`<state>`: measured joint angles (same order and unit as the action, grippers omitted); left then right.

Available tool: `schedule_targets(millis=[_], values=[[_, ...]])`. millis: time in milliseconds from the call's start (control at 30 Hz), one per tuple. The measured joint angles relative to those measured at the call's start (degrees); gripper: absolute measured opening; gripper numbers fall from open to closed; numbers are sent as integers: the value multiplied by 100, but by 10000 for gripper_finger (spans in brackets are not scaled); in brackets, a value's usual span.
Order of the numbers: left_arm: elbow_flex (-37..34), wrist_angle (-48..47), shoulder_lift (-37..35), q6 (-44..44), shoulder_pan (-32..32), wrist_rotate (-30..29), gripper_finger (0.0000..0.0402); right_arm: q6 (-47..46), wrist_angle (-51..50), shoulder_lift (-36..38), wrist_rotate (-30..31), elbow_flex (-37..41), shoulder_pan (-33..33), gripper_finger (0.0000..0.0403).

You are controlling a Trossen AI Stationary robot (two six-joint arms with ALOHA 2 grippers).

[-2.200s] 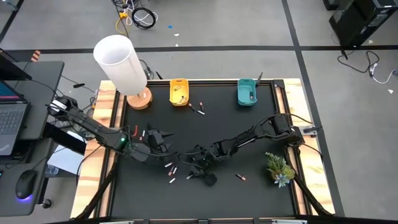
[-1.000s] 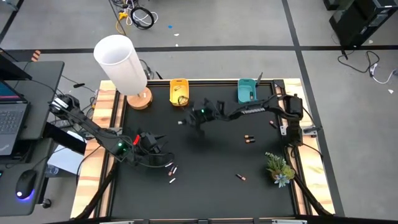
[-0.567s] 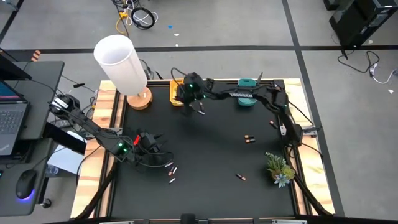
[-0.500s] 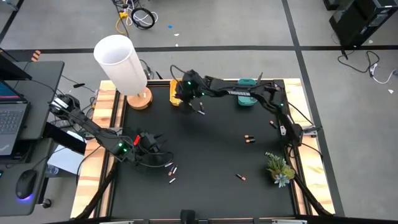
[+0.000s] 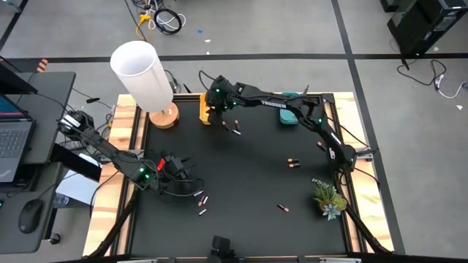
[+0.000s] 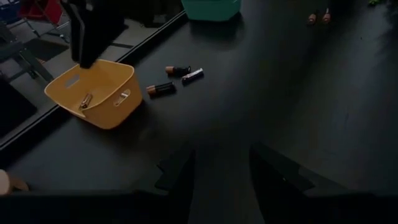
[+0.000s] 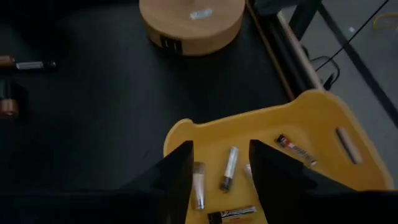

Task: Sort batteries
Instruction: Put the black battery into the blue bin

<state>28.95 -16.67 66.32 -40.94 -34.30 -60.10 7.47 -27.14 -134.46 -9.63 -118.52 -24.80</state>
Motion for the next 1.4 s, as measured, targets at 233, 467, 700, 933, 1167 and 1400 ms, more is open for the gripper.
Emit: schedule_targets(millis=[233, 467, 700, 933, 1167, 1400], values=[[0, 14, 0, 15, 0, 133, 152, 248, -739, 738, -7, -2, 338, 156], [0, 270, 0, -178, 0, 619, 152, 279, -823, 1369, 487, 544, 1620, 153], [0, 800, 1, -275, 52, 610, 152, -383, 393, 2069, 1352, 2269, 3003, 153], [0, 1443, 2, 178, 92, 544, 152, -1440, 2496, 3058, 2760, 4406, 3969, 153], [0, 1867, 2, 807, 96, 414, 152, -2083, 4148, 3242, 3831, 5701, 4459, 150], [0, 2153, 55, 1091, -167, 432, 152, -2927, 4855, 3201, 4456, 5800, 4626, 149]])
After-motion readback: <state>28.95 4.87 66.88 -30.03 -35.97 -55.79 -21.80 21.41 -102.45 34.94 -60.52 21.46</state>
